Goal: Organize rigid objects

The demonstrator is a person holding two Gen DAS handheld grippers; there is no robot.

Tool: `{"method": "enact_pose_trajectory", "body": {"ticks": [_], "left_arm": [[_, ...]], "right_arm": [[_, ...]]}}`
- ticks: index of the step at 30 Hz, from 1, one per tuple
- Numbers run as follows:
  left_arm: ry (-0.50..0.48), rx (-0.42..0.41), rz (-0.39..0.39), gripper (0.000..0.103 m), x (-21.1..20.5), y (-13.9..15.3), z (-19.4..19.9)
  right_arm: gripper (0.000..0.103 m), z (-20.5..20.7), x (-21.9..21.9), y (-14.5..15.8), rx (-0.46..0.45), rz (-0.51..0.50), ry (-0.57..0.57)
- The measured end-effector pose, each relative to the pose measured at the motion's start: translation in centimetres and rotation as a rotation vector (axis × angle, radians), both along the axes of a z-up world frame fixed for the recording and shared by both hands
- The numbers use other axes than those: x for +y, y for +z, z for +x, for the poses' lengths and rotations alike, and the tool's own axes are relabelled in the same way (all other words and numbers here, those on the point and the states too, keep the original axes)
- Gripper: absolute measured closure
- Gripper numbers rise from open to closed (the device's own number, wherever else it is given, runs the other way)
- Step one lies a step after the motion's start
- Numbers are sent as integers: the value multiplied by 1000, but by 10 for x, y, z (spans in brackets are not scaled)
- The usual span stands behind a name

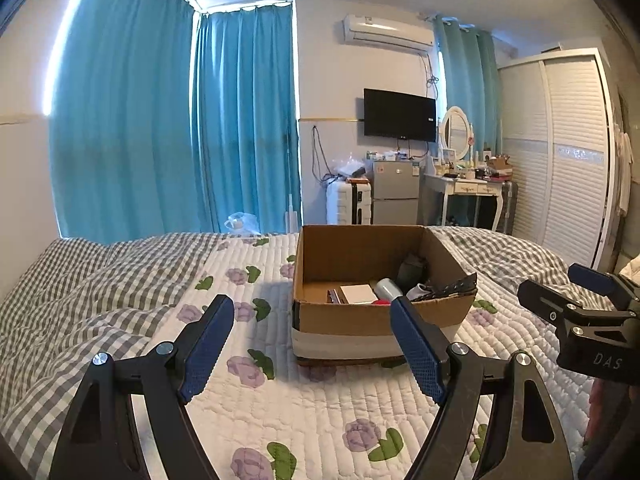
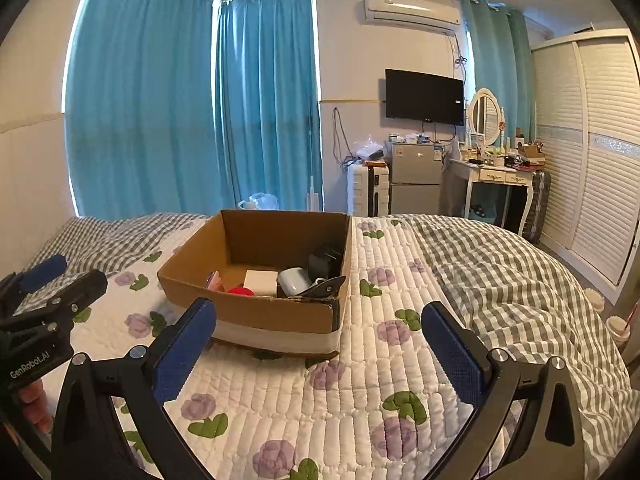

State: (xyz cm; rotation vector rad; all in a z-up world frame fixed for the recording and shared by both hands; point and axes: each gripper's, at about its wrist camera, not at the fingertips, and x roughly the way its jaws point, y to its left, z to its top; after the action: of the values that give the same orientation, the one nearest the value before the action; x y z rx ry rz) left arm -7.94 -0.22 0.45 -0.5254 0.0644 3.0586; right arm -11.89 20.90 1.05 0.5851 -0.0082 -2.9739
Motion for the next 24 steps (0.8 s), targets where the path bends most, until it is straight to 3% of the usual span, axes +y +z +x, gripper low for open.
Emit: {"method": "enact_pose_trajectory", "body": {"ticks": [24], "left_arm": [[-15,-24,10,20,0,0,0]], "right_arm": [[0,-1,1,-1,-5,4,-8]]}}
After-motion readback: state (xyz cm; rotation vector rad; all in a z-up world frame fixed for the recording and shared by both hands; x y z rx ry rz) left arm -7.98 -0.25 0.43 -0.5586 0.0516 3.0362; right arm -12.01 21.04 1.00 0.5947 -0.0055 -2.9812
